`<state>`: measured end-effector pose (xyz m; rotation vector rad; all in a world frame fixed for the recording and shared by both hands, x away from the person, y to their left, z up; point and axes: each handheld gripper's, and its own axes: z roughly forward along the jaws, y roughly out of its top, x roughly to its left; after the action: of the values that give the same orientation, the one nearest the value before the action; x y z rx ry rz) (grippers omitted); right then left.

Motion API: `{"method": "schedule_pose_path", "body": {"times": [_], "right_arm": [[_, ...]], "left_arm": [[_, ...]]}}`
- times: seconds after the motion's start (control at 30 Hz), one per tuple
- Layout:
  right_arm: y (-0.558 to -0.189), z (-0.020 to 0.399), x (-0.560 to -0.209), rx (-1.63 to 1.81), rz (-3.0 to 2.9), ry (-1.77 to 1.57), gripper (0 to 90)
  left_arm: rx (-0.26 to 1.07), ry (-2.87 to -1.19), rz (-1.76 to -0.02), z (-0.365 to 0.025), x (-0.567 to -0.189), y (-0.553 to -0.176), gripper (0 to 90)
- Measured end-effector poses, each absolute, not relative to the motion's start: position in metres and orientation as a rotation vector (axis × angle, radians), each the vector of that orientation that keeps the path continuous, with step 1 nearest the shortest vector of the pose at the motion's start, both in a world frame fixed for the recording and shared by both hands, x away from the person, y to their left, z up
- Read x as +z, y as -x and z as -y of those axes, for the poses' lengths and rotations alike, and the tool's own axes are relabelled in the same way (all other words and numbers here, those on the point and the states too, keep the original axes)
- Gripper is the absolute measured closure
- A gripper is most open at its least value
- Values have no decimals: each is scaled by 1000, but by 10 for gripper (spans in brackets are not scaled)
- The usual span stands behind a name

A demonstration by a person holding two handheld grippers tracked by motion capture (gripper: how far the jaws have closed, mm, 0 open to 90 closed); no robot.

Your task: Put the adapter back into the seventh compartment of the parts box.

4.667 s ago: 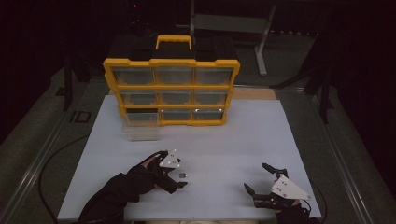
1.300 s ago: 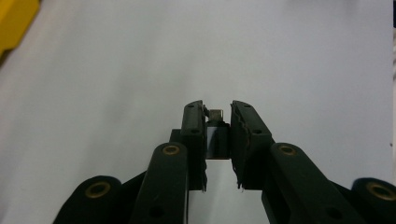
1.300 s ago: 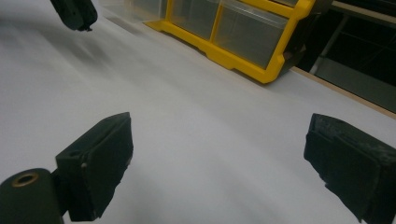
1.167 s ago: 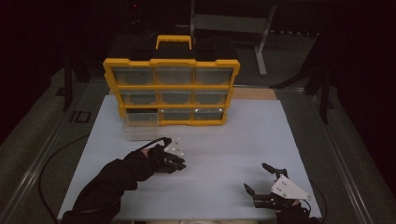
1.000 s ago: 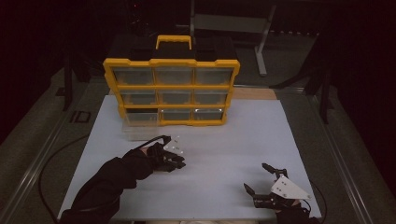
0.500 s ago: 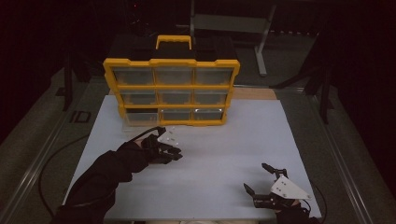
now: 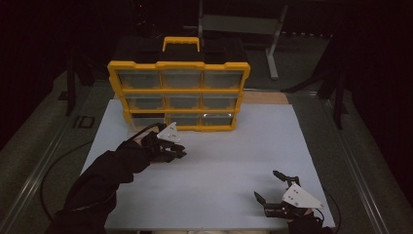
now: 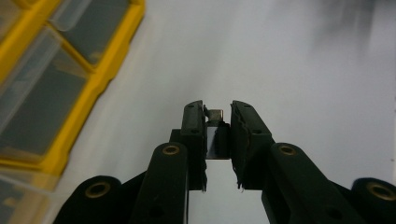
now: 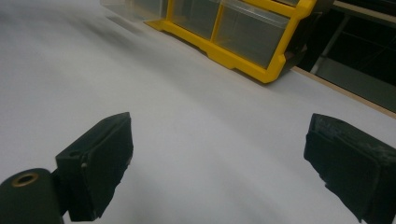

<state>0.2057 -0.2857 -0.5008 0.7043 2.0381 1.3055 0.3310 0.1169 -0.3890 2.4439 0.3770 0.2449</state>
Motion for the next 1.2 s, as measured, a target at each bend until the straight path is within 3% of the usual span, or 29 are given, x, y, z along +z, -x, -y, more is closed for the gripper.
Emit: {"method": "schedule_pose_path", "body": {"times": [1.2], "right_arm": [[-206, 286, -501, 1303, -2041, -707, 83]], "left_arm": [[350, -2351, -543, -164, -353, -360, 767]]}}
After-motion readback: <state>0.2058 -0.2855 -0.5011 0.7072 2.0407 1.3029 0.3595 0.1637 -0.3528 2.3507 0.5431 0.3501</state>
